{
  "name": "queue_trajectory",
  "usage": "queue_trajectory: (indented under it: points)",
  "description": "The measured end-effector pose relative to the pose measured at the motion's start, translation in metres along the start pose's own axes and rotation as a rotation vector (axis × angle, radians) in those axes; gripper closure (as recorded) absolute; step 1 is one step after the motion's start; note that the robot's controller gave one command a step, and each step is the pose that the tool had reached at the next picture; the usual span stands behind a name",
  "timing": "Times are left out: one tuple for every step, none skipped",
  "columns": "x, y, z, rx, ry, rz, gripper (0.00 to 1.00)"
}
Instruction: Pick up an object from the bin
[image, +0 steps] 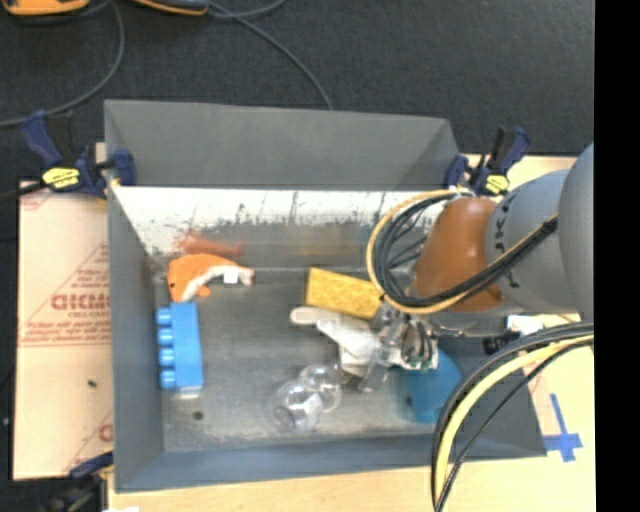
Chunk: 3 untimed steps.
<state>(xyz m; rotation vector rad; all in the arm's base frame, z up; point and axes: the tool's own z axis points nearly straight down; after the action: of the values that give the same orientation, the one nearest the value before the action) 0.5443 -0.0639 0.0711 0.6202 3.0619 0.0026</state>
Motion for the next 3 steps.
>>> queue_trajectory:
  points:
    - [0.007,0.015,-0.002,-0.001,-0.011,0.048,1.0]
    - [0.007,0.015,-0.002,-0.001,-0.011,0.046,1.0]
    - [-0.011,0.016,-0.053,-0.003,-0.018,0.045,1.0]
